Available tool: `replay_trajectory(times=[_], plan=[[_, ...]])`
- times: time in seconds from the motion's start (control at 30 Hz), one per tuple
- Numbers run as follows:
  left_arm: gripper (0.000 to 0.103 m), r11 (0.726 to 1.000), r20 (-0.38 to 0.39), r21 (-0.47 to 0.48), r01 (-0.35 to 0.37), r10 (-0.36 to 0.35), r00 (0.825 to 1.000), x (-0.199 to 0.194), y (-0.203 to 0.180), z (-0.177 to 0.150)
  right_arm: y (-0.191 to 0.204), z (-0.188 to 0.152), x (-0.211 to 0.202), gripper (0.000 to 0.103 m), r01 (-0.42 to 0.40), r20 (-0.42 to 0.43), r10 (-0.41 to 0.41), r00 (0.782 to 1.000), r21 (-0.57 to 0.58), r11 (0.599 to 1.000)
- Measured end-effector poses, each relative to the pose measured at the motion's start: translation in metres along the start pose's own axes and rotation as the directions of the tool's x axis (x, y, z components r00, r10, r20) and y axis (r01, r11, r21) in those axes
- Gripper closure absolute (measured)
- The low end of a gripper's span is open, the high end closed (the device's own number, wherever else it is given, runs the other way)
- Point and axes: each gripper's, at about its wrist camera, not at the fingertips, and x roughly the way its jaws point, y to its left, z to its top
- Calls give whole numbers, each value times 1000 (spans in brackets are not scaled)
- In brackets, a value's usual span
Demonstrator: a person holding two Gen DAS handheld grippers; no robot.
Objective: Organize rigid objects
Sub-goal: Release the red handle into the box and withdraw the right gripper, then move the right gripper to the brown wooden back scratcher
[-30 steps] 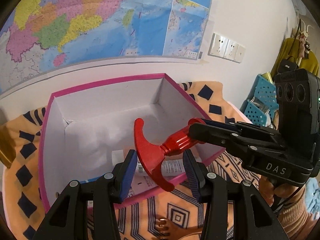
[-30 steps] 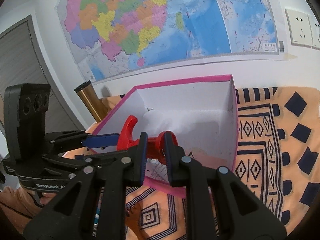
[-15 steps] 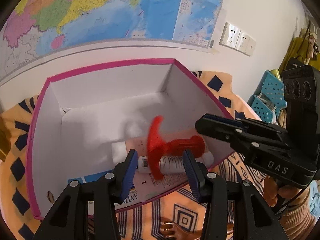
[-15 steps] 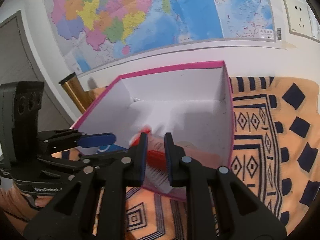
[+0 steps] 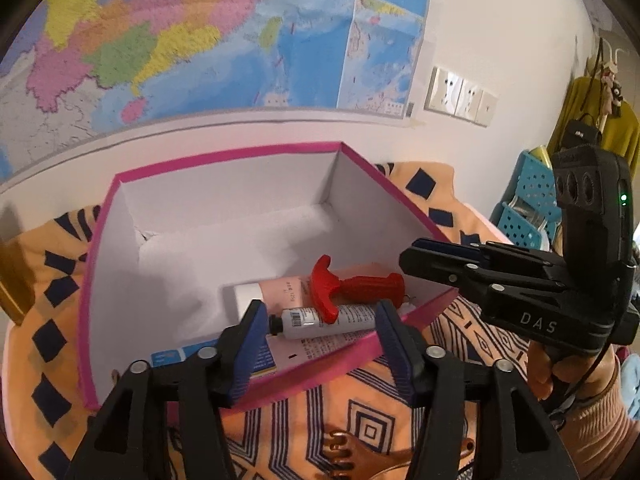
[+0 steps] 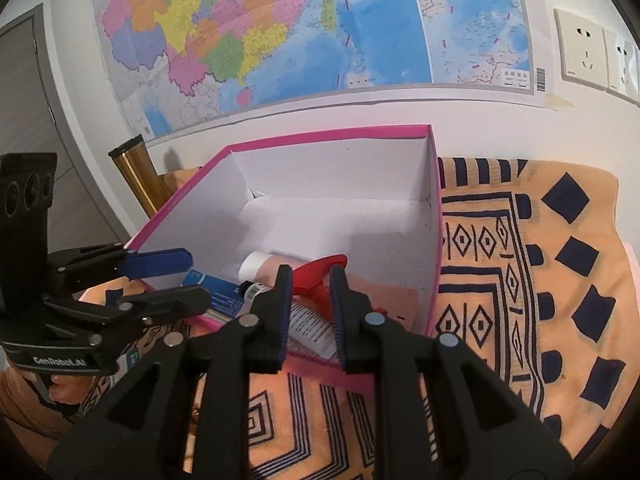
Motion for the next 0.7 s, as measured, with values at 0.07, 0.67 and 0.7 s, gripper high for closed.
replay_trajectory(times=[0.07, 0.67, 0.7], plan=[[42, 1000, 19, -9, 1, -1, 1000, -9, 3, -3, 1, -2, -7, 76, -4, 16, 4, 1000, 1, 1000], [40, 996, -142, -56, 74, -82, 987, 1, 3, -81, 6, -95, -38, 57, -73, -136, 82, 987, 73, 995], [40, 996, -155, -55, 76, -84, 984, 4, 2, -85, 6, -101, -37, 57, -71, -152, 83, 985, 81, 994]])
